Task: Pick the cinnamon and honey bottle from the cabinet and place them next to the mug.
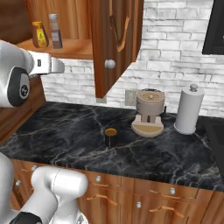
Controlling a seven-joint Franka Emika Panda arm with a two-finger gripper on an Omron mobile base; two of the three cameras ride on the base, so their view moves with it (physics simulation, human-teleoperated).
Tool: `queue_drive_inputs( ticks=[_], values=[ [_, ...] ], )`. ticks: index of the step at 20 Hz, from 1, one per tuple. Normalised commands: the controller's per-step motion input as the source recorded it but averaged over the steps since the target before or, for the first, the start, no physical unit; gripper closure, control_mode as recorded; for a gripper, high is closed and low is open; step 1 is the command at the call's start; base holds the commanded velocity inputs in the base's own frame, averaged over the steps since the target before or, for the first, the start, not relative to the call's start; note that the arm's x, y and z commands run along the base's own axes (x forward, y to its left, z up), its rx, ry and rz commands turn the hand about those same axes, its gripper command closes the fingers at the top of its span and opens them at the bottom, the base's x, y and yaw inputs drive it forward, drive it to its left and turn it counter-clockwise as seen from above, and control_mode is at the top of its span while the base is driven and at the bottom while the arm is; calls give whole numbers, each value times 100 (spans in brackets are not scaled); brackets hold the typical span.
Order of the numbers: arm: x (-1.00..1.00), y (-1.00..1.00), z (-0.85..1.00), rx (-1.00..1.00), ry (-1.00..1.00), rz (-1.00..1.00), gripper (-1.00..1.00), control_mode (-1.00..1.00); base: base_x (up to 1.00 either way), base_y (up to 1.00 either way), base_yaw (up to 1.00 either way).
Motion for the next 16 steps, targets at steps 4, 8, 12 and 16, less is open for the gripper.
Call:
queue_drive_inputs(
  ticks=[4,8,12,16],
  values=[
    [-11,26,67,0,-29,0,-100,-100,0,0,0],
    [-6,31,56,0,-27,1,-100,-100,0,0,0],
    [0,6,17,2,-10,3,-100,-100,0,0,0],
    [7,0,1,1,0,13,-100,-100,0,0,0]
  ],
)
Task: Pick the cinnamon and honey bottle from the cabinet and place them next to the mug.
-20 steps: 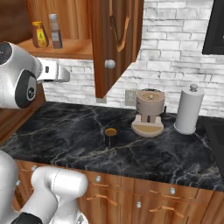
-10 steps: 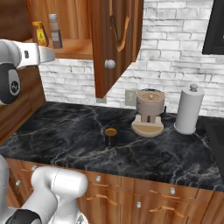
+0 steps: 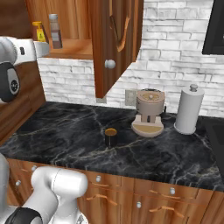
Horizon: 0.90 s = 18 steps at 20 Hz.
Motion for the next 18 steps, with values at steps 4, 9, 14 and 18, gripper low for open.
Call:
queue_drive_inputs(
  ticks=[4,9,14,18],
  values=[
    [39,0,18,4,-2,27,-100,-100,0,0,0],
    [0,0,0,0,0,3,-100,-100,0,0,0],
    [43,33,1,0,-5,0,-100,-100,0,0,0],
    [50,38,1,-1,-10,0,-100,-100,0,0,0]
  ],
)
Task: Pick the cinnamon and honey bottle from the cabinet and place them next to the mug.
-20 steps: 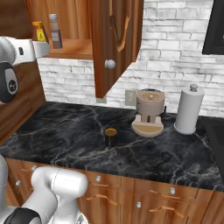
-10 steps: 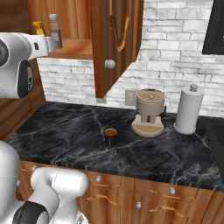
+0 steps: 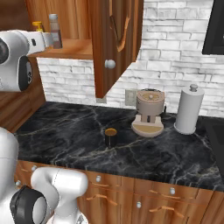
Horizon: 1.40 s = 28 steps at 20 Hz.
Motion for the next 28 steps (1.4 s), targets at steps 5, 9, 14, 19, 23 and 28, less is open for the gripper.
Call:
queue_drive_inputs(
  ticks=[5,9,14,19,23,28],
  values=[
    [43,12,7,-1,-12,0,-100,-100,0,0,0],
    [2,0,12,0,-5,0,-100,-100,0,0,0],
    [0,-3,43,1,0,0,-100,-100,0,0,0],
    [-5,-7,73,3,0,0,-100,-100,0,0,0],
    [-15,-4,1,0,10,0,-100,-100,0,0,0],
    [7,-11,-4,0,8,0,-100,-100,0,0,0]
  ],
)
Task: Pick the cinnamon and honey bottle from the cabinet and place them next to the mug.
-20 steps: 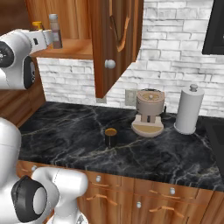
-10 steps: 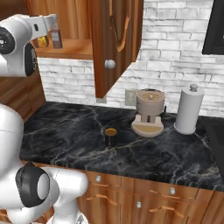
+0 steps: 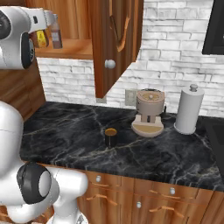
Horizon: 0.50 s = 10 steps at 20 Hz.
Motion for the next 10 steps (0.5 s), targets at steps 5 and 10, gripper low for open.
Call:
queue_drive_inputs(
  ticks=[5,10],
  values=[
    [48,-6,-94,0,0,15,-100,-100,0,0,0],
    [16,0,-25,1,-4,8,-100,-100,0,0,0]
  ],
)
